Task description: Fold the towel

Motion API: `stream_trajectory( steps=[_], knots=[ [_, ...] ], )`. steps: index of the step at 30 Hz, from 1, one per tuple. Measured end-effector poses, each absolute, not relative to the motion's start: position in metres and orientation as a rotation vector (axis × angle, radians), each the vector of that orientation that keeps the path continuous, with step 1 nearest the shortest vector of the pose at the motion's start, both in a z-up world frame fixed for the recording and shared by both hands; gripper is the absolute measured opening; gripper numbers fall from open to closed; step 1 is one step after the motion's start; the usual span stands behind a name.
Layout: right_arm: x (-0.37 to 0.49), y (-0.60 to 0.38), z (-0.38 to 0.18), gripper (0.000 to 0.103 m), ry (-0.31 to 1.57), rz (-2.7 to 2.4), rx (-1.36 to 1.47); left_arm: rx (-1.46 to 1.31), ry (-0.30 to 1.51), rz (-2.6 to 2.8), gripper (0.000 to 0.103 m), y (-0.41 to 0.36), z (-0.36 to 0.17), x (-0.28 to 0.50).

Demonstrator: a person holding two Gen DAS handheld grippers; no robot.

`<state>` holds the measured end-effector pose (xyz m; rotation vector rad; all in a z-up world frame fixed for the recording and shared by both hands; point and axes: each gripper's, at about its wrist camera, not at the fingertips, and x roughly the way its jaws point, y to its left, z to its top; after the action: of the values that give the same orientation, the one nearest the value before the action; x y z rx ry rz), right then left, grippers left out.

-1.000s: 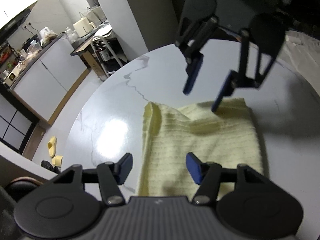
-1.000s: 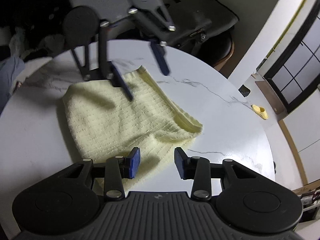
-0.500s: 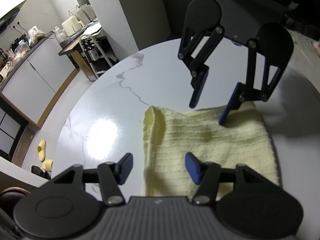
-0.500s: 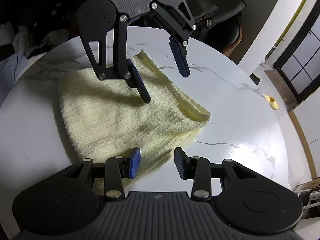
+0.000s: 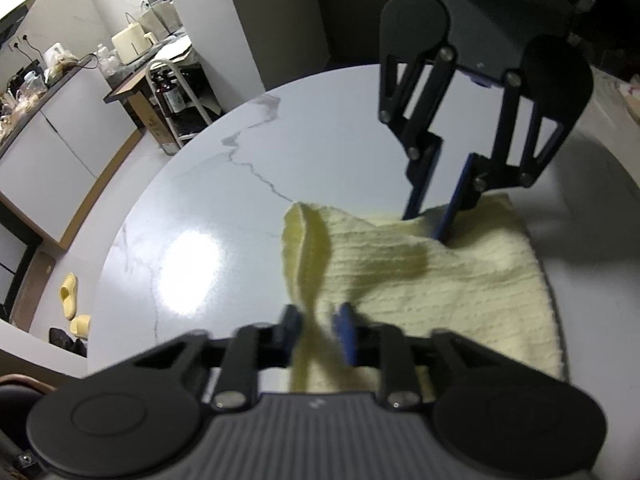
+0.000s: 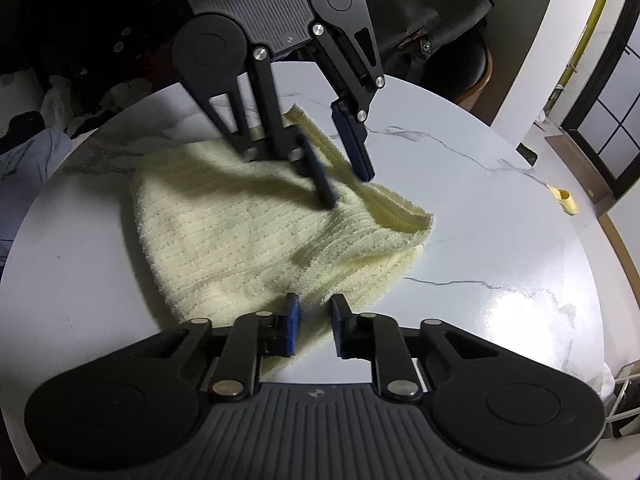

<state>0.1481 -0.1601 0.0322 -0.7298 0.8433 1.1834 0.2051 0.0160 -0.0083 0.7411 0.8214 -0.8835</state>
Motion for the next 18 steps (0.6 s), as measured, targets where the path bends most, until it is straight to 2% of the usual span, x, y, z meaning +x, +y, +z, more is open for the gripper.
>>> stream_trajectory(
  steps=[1,5,14,18],
  knots=[
    [0.15,-0.161,0.032,0.011,0.847,1.184,-0.72,0.74,0.823,-0.882,0.01,0.016,-0.008,0.206],
    [0.154,-0.168,0.035,0.008,0.866,1.172,-0.685,0.741,0.828,-0.879,0.009,0.018,-0.006,0.207],
    [0.15,-0.18,0.038,0.007,0.883,1.119,-0.707,0.765,0.804,-0.818,0.009,0.018,-0.004,0.212],
    [0.151,-0.182,0.041,0.009,0.877,1.088,-0.714,0.768,0.794,-0.814,0.014,0.017,0.001,0.209]
  ],
)
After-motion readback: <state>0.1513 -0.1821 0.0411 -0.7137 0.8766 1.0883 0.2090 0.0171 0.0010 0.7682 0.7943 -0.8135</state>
